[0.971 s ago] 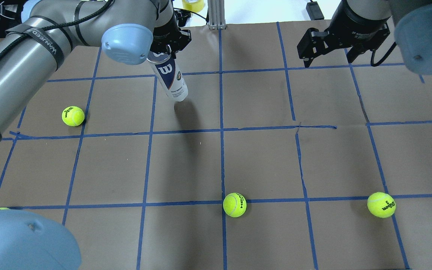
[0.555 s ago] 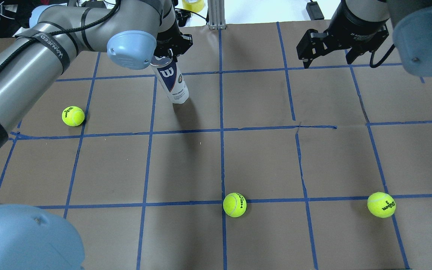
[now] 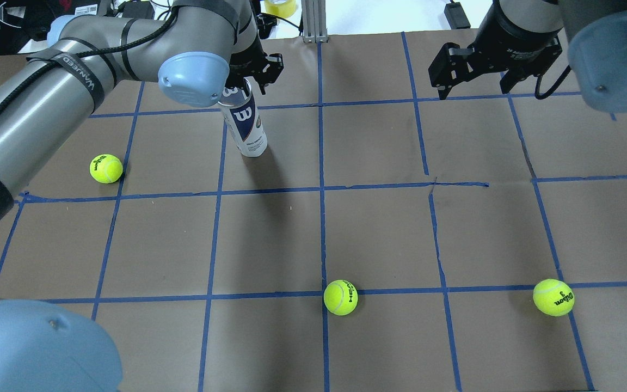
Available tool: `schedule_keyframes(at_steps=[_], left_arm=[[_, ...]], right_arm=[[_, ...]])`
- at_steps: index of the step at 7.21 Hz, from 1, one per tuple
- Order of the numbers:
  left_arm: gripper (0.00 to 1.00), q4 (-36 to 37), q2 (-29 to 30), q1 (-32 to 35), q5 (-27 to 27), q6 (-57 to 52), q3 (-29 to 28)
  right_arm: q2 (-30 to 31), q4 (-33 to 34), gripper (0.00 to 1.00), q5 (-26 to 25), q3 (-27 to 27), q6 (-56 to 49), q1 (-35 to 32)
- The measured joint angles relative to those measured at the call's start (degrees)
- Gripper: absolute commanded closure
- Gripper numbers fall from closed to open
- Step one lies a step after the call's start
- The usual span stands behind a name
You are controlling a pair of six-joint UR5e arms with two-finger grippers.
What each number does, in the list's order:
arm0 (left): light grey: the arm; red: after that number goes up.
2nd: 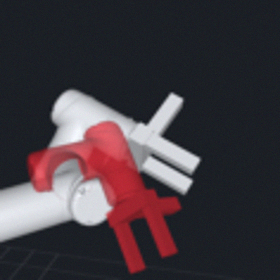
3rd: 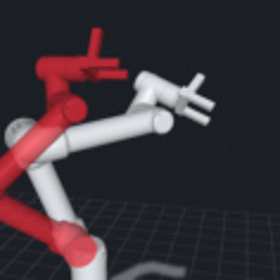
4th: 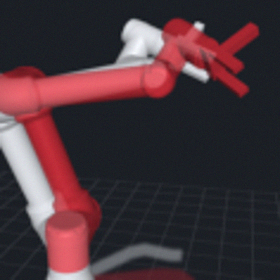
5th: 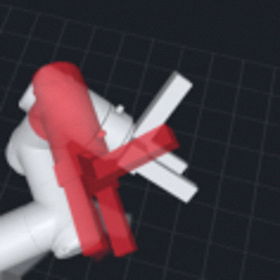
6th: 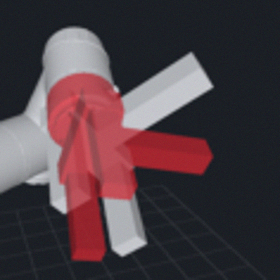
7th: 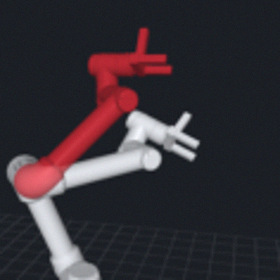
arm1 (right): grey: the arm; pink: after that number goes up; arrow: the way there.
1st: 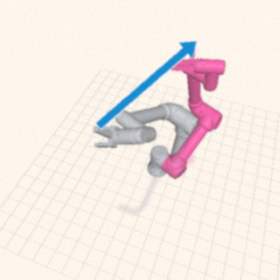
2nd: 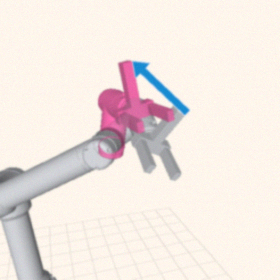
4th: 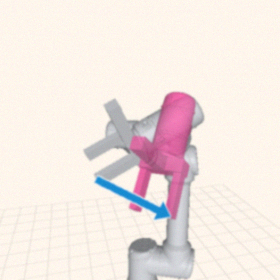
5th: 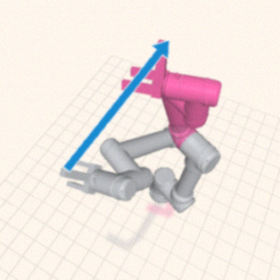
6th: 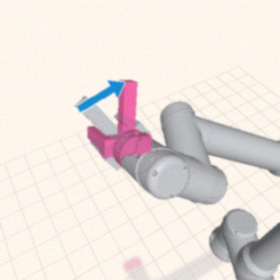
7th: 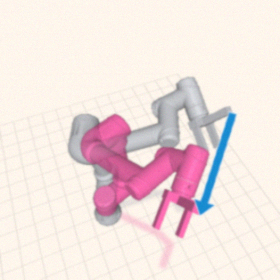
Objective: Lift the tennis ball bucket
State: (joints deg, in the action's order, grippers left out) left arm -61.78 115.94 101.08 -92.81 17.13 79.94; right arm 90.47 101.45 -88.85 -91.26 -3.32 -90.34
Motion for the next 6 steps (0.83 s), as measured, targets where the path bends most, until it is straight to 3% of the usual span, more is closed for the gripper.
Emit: schedule_keyframes(at_steps=[3,6], left_arm=[[0.0,-4.0,-2.3,0.4,1.3,0.1,-2.7],[0.0,-20.6,-7.9,-2.1,-0.2,-0.7,-9.7]], right_arm=[[0.0,0.0,0.0,0.1,-0.1,0.0,0.0],[0.0,0.0,0.0,0.2,-0.1,0.0,0.0]])
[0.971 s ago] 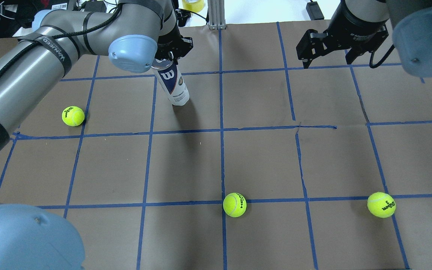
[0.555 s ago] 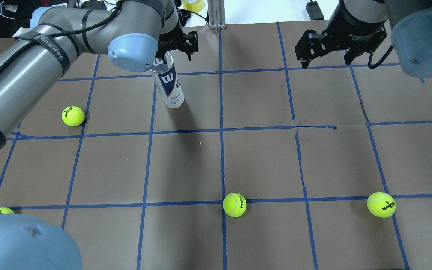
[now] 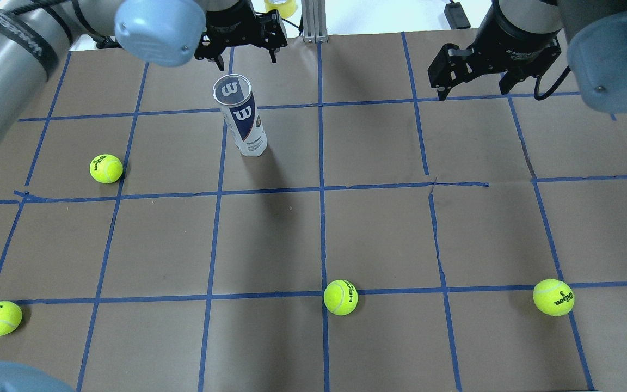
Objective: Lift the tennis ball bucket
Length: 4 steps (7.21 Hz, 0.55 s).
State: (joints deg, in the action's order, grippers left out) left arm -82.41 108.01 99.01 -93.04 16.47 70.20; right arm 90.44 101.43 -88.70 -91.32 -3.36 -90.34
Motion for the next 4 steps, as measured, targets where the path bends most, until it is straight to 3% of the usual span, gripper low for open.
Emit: schedule_keyframes(at_steps=[4], left_arm=[[0.0,-8.6,-6.8,-6.9,-1.8,-0.5,5.6]], right_arm=[[0.0,0.0,0.0,-0.1,0.0,-0.1,0.0]])
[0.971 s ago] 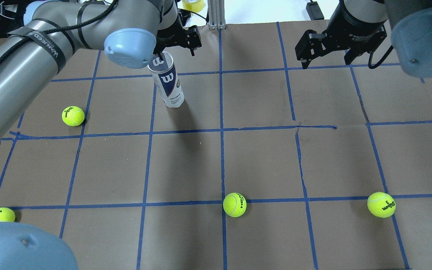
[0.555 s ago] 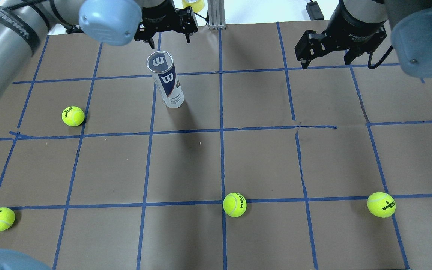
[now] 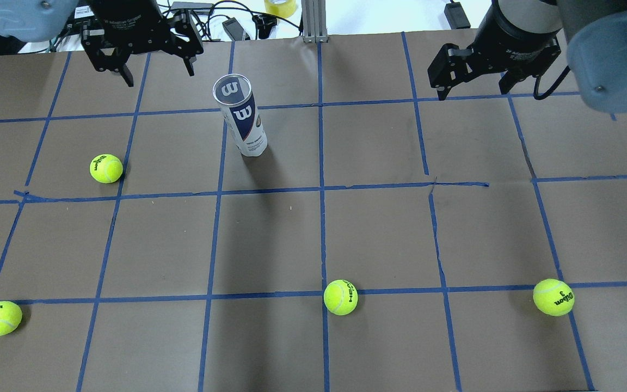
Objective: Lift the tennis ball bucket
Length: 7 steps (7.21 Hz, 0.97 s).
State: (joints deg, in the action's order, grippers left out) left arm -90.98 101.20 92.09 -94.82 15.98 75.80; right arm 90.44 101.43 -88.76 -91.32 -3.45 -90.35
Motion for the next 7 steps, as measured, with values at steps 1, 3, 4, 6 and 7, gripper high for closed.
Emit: schedule_keyframes(at_steps=[1,3,4,6,7], left_arm=[[0.0,-0.5,-1.0,-1.4,0.0,-0.2,1.3],[0.0,2.0,-3.5,-4.3,0.1,-7.8,5.4],[0.0,3.7,-5.1,-4.9,0.0,-12.3,7.7],[0.0,6.1,-7.8,-4.9,0.1,-15.9,12.9],[0.0,6.5,-8.8,-4.9,0.2,-16.4,14.8]], right_arm=[[0.0,0.0,0.0,0.0,0.0,0.0,0.0],[0.0,0.0,0.0,0.0,0.0,0.0,0.0],[0.0,0.0,0.0,0.0,0.0,0.0,0.0],[0.0,0.0,0.0,0.1,0.0,0.0,0.0],[0.1,0.0,0.0,0.1,-0.2,0.0,-0.1]])
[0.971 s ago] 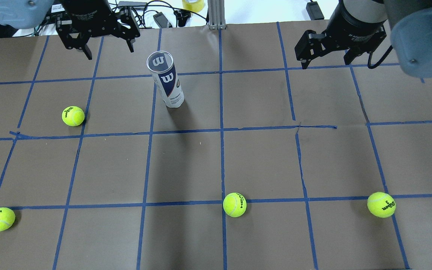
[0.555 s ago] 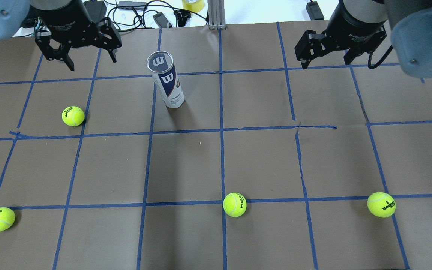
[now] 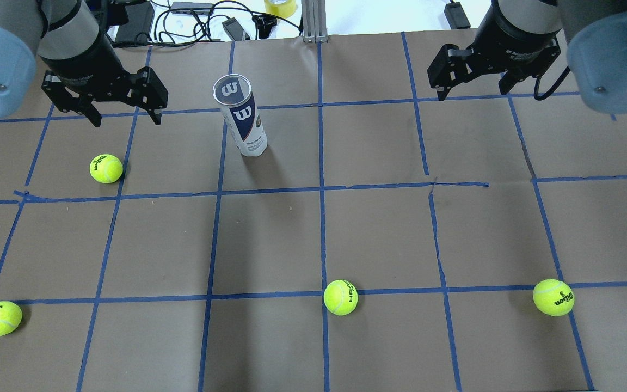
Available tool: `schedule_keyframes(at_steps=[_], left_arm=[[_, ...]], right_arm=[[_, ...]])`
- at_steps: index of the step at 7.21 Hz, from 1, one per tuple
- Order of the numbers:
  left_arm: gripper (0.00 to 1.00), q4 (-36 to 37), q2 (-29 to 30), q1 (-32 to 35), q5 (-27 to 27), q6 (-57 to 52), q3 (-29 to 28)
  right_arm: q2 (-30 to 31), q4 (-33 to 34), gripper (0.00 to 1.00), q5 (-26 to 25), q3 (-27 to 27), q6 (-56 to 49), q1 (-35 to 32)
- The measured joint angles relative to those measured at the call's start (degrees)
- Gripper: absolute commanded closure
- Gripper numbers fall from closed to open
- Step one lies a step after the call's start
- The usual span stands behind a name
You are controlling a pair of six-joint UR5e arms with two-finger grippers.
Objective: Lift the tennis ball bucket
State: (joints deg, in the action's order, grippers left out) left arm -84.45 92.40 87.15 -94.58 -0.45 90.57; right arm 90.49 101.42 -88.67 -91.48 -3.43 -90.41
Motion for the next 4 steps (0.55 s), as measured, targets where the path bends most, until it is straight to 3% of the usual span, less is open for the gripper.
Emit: schedule_keyframes(at_steps=[4], left_arm=[[0.0,0.2,-0.8,-0.4,2.5,-2.2,1.6]], right_arm=[[0.3,0.1,0.0,0.1,-1.1,-0.1,0.0]])
